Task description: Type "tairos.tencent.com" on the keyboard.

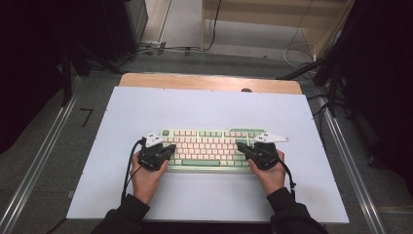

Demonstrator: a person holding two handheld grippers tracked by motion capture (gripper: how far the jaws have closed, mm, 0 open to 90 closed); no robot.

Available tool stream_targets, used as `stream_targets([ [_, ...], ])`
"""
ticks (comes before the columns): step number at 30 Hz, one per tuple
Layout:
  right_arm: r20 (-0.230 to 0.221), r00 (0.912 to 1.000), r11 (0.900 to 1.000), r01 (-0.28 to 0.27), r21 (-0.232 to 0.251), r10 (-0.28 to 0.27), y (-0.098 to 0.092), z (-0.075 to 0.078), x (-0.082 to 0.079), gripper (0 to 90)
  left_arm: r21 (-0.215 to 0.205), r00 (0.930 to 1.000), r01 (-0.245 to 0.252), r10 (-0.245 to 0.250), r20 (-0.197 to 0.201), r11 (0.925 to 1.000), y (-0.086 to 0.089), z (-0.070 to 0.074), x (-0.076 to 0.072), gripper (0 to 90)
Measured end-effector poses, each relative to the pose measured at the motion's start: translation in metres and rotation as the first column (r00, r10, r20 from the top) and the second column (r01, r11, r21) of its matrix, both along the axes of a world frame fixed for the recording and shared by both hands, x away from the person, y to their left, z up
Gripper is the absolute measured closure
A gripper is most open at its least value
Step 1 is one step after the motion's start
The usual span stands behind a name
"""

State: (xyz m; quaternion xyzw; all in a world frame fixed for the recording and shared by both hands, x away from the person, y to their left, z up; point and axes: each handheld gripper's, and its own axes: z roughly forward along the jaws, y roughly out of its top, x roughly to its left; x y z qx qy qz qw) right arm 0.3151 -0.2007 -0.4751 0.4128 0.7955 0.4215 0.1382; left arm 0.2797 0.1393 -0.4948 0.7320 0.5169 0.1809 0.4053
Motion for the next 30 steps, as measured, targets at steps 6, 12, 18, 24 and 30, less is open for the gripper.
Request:
stream_targets([
  [6,0.002,1.0000,1.000,-0.002,0.002,0.002,0.000,0.000,0.000,88.3,-0.042,0.9996,-0.004,0.006,0.029,0.9991,0.001,0.005,-0.003,90.0],
  [12,0.000,1.0000,1.000,-0.005,0.008,0.005,0.004,0.000,0.001,88.3,-0.078,0.9996,-0.014,0.016,0.022,0.9968,0.005,0.005,-0.001,90.0],
  [18,0.003,0.9998,1.000,-0.022,0.011,0.022,0.013,0.001,0.004,88.3,-0.088,0.9995,-0.012,0.014,0.029,0.9961,0.006,0.005,-0.001,90.0],
  [24,0.002,0.9988,0.999,-0.049,0.019,0.049,0.031,0.001,0.007,88.3,-0.097,0.9992,-0.002,0.006,0.040,0.9953,0.004,0.006,-0.002,90.0],
  [30,-0.006,0.9972,0.997,-0.075,0.015,0.075,0.050,-0.002,0.010,88.3,-0.088,0.9991,-0.007,0.011,0.041,0.9961,0.005,0.005,-0.001,90.0],
])
